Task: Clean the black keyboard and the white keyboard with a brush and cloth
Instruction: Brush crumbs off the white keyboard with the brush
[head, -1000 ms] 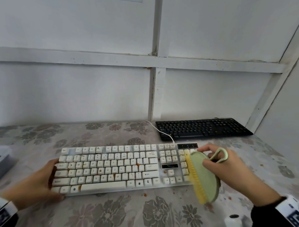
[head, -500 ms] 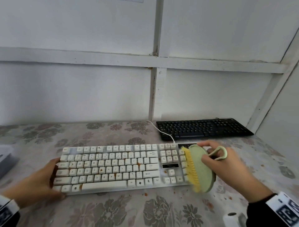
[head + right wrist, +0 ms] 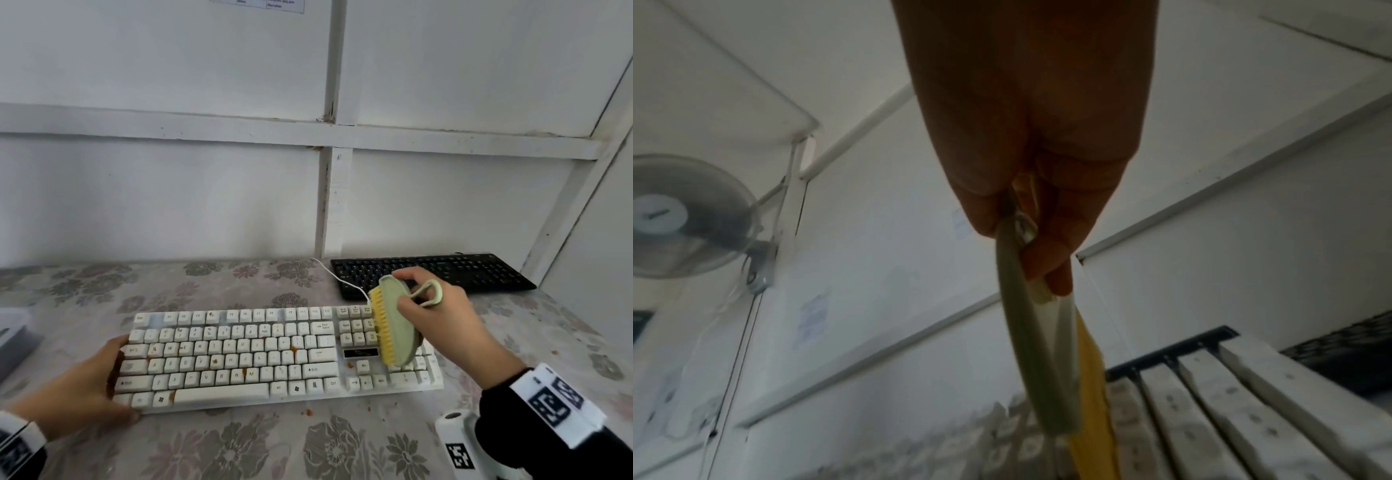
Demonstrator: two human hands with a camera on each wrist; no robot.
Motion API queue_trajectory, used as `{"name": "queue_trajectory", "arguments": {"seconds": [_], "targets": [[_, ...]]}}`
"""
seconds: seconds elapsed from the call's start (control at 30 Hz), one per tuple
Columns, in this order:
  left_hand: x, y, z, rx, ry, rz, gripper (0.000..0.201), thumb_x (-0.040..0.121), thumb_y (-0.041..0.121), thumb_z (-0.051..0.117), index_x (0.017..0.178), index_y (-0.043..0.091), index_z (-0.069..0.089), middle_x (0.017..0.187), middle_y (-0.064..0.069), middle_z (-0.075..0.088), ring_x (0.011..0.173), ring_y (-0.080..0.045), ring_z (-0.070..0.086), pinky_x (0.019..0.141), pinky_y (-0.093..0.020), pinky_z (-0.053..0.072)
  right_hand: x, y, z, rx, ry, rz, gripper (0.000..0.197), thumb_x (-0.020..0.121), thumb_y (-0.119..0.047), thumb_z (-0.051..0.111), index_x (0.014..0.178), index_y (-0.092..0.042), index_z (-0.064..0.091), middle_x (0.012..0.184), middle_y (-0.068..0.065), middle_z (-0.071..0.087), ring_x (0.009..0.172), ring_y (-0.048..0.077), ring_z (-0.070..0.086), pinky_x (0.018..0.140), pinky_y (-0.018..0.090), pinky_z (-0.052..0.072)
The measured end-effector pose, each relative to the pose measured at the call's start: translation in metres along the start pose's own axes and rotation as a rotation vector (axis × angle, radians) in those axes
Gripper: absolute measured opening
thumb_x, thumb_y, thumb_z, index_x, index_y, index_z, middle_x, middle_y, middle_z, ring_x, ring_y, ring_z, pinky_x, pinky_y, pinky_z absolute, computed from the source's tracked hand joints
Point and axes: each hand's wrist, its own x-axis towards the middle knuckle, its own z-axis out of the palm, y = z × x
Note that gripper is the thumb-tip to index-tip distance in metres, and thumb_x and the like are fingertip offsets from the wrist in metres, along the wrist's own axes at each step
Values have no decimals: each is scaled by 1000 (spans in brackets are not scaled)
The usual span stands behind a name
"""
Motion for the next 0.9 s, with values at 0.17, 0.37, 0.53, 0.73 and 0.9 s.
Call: {"name": "queue_trajectory", "arguments": {"seconds": [0.17, 0.37, 0.53, 0.73, 0.9], "targets": [[-3, 6, -2, 14, 3, 6, 114, 22, 45, 93, 117, 63, 33, 119, 6, 61, 108, -16, 61, 93, -47, 47, -11, 15, 6, -51, -63, 50, 28, 86, -12, 53, 106, -31, 59, 77, 13, 64, 54, 13, 44, 42, 21, 34], [-6, 7, -3, -11, -18, -15, 116, 24, 39, 95, 122, 51, 34, 122, 2, 60, 109, -20, 61, 93, -50, 46, -29, 13, -8, -10, -155, 72, 25, 84, -8, 54, 94, -29, 64, 50, -8, 48, 41, 5, 35, 39, 15, 28], [-7, 13, -2, -22, -13, -36, 116, 22, 38, 95, 119, 52, 33, 118, 4, 63, 104, -17, 63, 90, -47, 49, -15, -3, -16, 11, -6, -7, 28, 85, -10, 55, 97, -33, 63, 78, -6, 66, 58, 13, 53, 43, 18, 39], [-9, 24, 1, 8, 0, -12, 125, 17, 49, 92, 125, 37, 31, 118, 3, 62, 106, -15, 62, 94, -46, 48, -15, 10, 5, -80, -57, 8, 29, 87, -11, 53, 108, -29, 59, 64, 0, 59, 44, 6, 41, 40, 17, 31], [-9, 26, 1, 12, -13, -26, 132, 14, 52, 90, 130, 28, 30, 116, 4, 61, 105, -16, 61, 93, -46, 49, -35, 16, -2, -56, -201, 69, 26, 85, -10, 54, 98, -31, 61, 55, -3, 46, 42, 6, 31, 40, 15, 25]]}}
